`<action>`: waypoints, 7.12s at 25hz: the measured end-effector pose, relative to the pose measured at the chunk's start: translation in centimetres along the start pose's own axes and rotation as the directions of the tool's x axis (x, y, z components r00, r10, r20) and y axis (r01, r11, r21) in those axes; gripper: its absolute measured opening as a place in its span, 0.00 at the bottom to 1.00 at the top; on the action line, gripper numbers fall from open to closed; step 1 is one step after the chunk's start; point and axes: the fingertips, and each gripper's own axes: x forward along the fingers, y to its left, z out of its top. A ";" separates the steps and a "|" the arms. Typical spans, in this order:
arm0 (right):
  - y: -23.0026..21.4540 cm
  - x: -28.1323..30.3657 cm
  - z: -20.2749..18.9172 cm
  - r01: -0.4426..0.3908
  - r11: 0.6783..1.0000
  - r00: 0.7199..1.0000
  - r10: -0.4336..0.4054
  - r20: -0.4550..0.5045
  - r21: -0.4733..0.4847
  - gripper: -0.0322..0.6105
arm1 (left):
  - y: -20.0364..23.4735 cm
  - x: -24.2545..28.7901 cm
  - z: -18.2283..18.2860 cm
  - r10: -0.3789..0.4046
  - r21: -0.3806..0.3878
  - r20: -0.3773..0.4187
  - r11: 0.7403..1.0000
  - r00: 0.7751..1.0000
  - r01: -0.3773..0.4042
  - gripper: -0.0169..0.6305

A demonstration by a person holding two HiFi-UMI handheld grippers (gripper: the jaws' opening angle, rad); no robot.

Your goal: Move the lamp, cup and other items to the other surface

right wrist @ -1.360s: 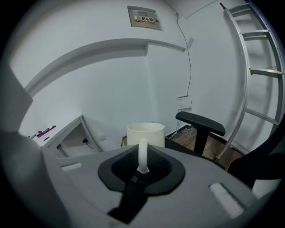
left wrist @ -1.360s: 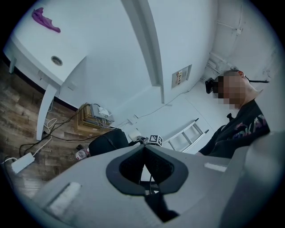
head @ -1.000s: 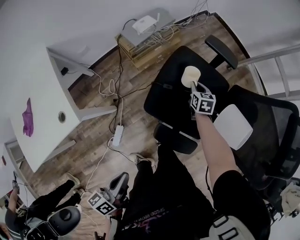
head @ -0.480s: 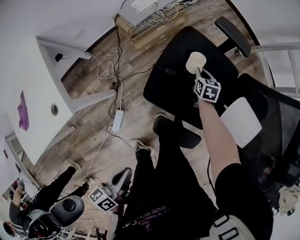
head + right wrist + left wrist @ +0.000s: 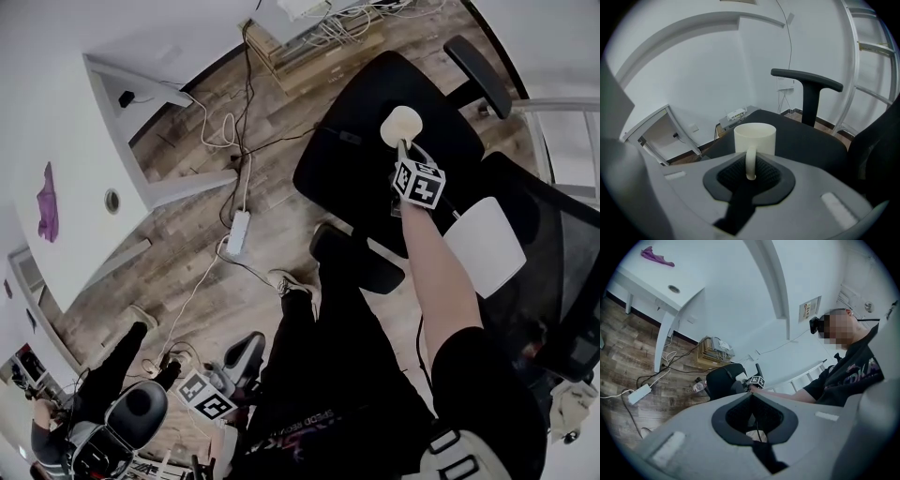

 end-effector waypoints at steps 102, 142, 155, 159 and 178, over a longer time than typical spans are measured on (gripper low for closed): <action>63.2 -56.1 -22.9 -0.970 -0.153 -0.029 0.843 -0.538 -0.189 0.05 | 5.3 -36.8 -0.2 -0.192 0.195 0.567 0.976 0.801 0.095 0.02; 66.3 -55.4 -25.0 -0.973 -0.178 -0.054 0.800 -0.597 -0.150 0.05 | 8.0 -38.4 0.2 -0.158 0.142 0.583 0.986 0.797 0.092 0.02; 65.4 -55.9 -24.9 -0.972 -0.176 -0.052 0.810 -0.585 -0.158 0.05 | 7.1 -37.9 -0.5 -0.173 0.157 0.568 0.983 0.805 0.100 0.02; 65.0 -56.1 -24.5 -0.972 -0.166 -0.041 0.820 -0.571 -0.168 0.05 | 6.7 -38.0 -0.3 -0.188 0.168 0.572 0.980 0.798 0.110 0.02; 63.4 -56.3 -23.5 -0.972 -0.104 0.027 0.838 -0.545 -0.209 0.05 | 7.1 -37.9 -0.6 -0.168 0.160 0.602 0.983 0.780 0.089 0.02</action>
